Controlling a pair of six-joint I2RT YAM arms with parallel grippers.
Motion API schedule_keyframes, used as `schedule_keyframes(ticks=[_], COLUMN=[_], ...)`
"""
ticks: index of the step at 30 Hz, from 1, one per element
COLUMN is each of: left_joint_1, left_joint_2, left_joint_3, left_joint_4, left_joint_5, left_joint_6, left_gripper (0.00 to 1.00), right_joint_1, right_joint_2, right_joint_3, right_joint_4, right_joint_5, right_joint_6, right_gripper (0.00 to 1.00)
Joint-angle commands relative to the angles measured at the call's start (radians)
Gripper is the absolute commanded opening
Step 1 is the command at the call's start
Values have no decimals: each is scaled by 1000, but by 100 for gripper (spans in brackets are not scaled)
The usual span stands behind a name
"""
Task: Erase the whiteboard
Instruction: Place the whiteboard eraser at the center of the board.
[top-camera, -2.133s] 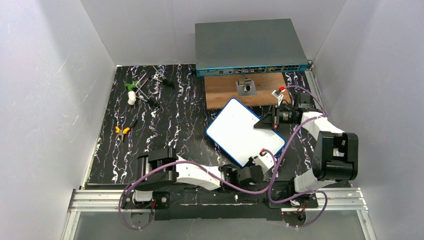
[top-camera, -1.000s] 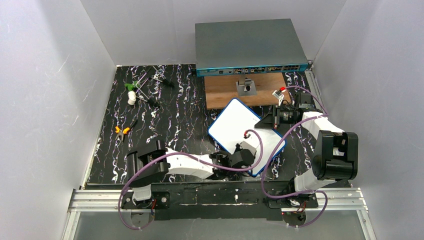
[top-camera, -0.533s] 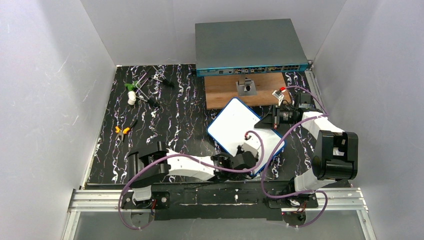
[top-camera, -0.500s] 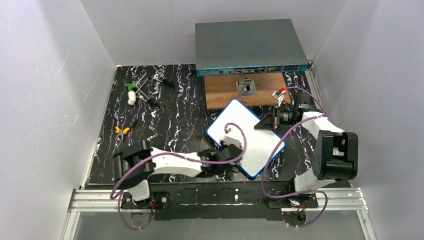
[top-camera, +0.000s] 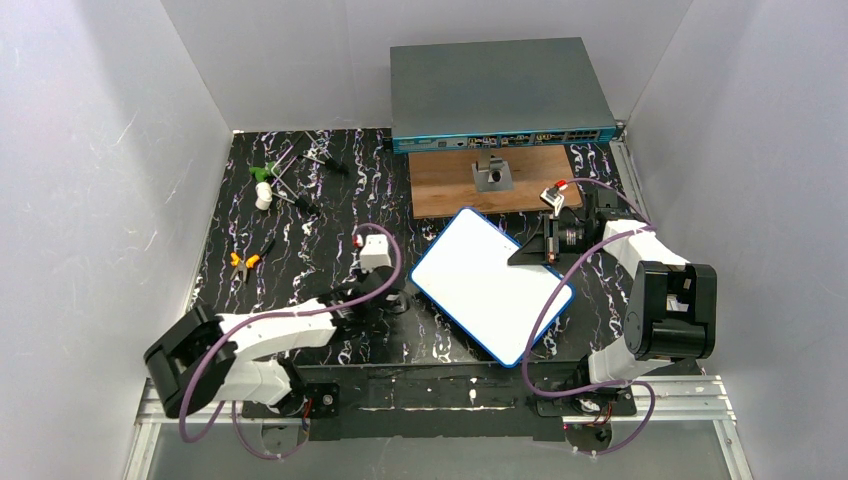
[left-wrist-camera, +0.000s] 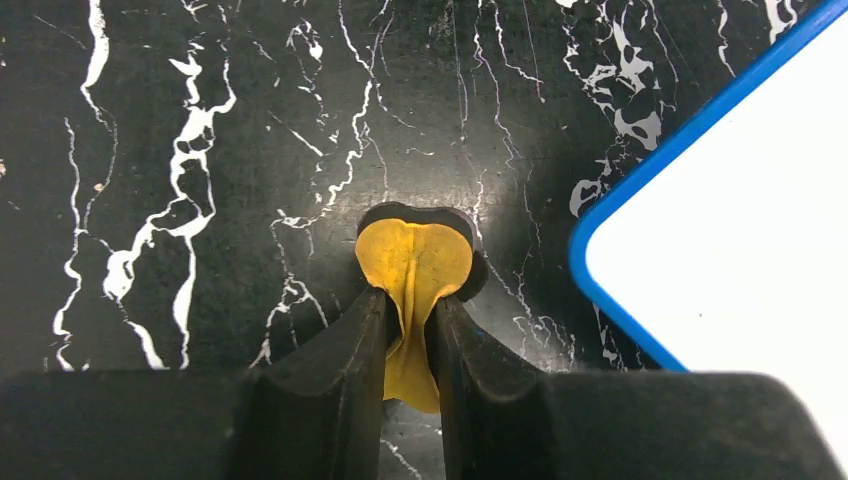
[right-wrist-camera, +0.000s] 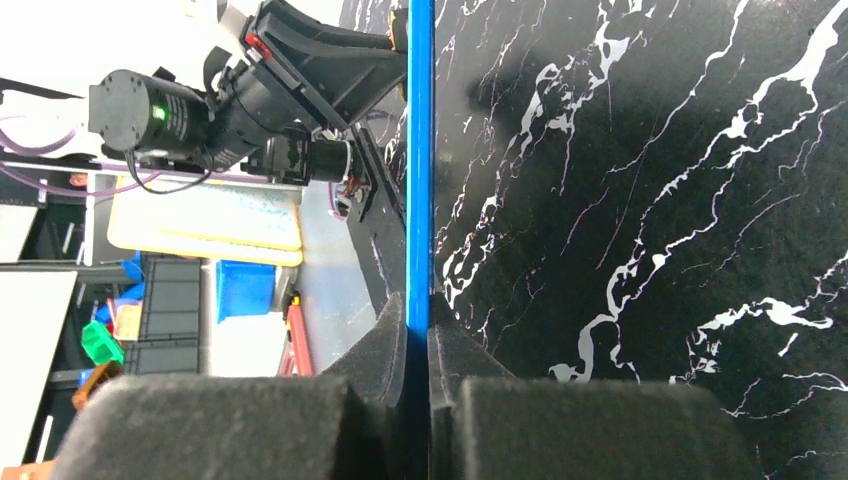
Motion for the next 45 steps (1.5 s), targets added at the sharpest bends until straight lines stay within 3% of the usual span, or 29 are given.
schedule_keyframes(ticks=[1, 6, 7, 8, 10, 14, 20, 24, 31, 36, 45], left_joint_1=[43, 43, 42, 43, 44, 45, 72, 100, 223, 314, 319], left_joint_2=[-120, -135, -131, -128, -121, -111, -160, -234, -291, -208, -10], left_joint_3=[-55, -113, -122, -130, -137, -91, -13, 22, 47, 31, 195], left_joint_4=[-53, -52, -36, -11, 56, 59, -38, -124, -106, 192, 243], left_joint_5=[153, 355, 384, 412, 479, 506, 495, 523, 828, 1224, 1364], left_joint_6=[51, 7, 4, 6, 17, 40, 91, 136, 266, 245, 344], left_gripper=[0, 1, 5, 15, 46, 75, 91, 98, 98, 98, 98], right_joint_1=[3, 3, 3, 3, 3, 3, 3, 3, 12, 22, 59], right_joint_2=[-55, -91, -98, -103, -110, -111, -121, -129, -126, -125, -118], right_joint_3=[77, 100, 101, 101, 99, 108, 110, 117, 143, 164, 199], right_joint_4=[-142, -214, -218, -224, -228, -247, -262, -281, -389, -496, -662], right_joint_5=[-43, 44, 54, 64, 73, 87, 109, 112, 69, 27, -28], right_joint_6=[-107, -196, -207, -216, -229, -252, -275, -302, -425, -557, -757], right_gripper=[1, 1, 1, 1, 1, 1, 1, 1, 1, 1, 1])
